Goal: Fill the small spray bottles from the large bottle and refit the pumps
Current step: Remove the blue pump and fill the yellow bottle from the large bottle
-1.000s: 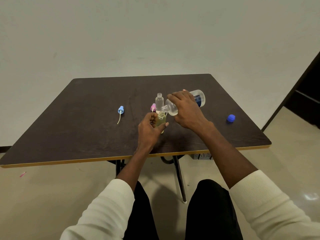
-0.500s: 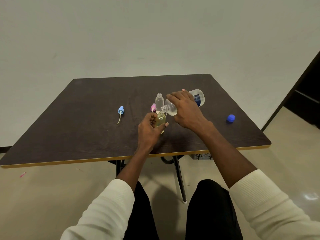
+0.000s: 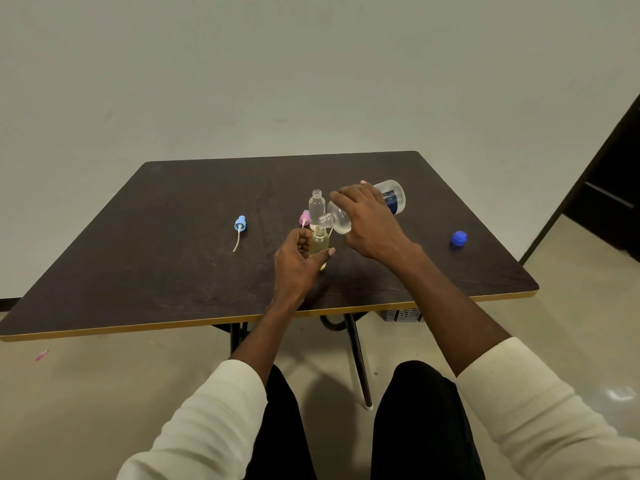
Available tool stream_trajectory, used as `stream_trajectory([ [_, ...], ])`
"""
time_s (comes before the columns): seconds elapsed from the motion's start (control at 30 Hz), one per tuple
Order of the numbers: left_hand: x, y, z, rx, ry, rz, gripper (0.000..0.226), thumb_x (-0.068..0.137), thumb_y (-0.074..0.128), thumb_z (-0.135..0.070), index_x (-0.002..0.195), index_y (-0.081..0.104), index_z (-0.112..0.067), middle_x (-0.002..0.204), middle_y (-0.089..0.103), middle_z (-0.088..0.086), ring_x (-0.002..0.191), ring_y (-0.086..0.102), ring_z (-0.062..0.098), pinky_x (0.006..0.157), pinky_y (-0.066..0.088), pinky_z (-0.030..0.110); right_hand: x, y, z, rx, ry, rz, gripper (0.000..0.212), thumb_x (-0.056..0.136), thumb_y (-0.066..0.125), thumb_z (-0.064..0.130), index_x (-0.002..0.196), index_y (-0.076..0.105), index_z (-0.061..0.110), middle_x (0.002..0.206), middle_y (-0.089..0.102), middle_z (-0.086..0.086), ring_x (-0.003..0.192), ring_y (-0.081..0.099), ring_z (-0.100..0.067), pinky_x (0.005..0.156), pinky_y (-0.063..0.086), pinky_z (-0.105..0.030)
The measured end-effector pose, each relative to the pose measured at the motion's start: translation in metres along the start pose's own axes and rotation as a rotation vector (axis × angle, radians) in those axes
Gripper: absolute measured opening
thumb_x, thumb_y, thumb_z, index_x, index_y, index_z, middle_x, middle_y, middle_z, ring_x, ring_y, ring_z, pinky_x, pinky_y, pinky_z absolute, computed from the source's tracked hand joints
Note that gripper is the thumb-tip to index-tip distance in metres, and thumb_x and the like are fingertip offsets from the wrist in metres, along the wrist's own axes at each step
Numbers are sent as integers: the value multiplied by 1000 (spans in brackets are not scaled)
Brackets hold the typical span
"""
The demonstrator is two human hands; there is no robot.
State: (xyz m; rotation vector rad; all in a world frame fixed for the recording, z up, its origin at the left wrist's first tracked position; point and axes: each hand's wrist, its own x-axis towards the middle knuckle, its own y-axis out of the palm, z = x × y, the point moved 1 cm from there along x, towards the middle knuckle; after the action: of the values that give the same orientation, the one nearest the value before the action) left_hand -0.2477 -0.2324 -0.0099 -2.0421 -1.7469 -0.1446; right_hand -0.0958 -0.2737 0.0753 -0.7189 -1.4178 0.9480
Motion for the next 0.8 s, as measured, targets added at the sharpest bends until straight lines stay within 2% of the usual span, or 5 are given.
stream_trajectory([
  [0.13, 0, 0, 2, 1, 0, -5, 42, 75, 87, -28, 105, 61, -17, 96, 68, -1, 86, 65, 13, 71, 54, 18, 0, 0, 1, 4, 4, 4, 69, 73, 77, 9, 137, 49, 12, 137, 52, -11, 130, 42, -28, 119, 12, -41],
  [0.27, -1, 0, 1, 2, 4, -6, 41, 75, 86, -28, 106, 61, -17, 97, 68, -1, 87, 64, 13, 71, 51, 14, 0, 2, 0, 1, 7, 9, 70, 74, 77, 10, 137, 49, 13, 138, 51, -10, 131, 41, -27, 119, 13, -41],
  [0.43, -1, 0, 1, -7, -1, -9, 42, 74, 87, -27, 105, 61, -16, 97, 68, -1, 86, 64, 14, 72, 53, 18, 0, 2, 0, 1, -4, -9, 68, 73, 77, 9, 136, 50, 13, 135, 53, -10, 129, 43, -27, 119, 13, -41],
  [0.63, -1, -2, -2, -2, -4, -6, 41, 76, 86, -26, 106, 60, -16, 98, 66, -2, 86, 62, 9, 69, 49, 9, 1, 2, 1, 0, -3, -9, 69, 72, 77, 9, 136, 50, 13, 135, 53, -10, 129, 43, -27, 119, 13, -40],
  [0.8, -1, -2, -4, -11, -9, -10, 40, 75, 87, -25, 105, 60, -16, 96, 67, -2, 85, 62, 9, 68, 49, 9, 2, 1, 2, 4, -2, -6, 69, 73, 77, 11, 136, 50, 13, 136, 52, -10, 130, 42, -27, 119, 13, -40],
])
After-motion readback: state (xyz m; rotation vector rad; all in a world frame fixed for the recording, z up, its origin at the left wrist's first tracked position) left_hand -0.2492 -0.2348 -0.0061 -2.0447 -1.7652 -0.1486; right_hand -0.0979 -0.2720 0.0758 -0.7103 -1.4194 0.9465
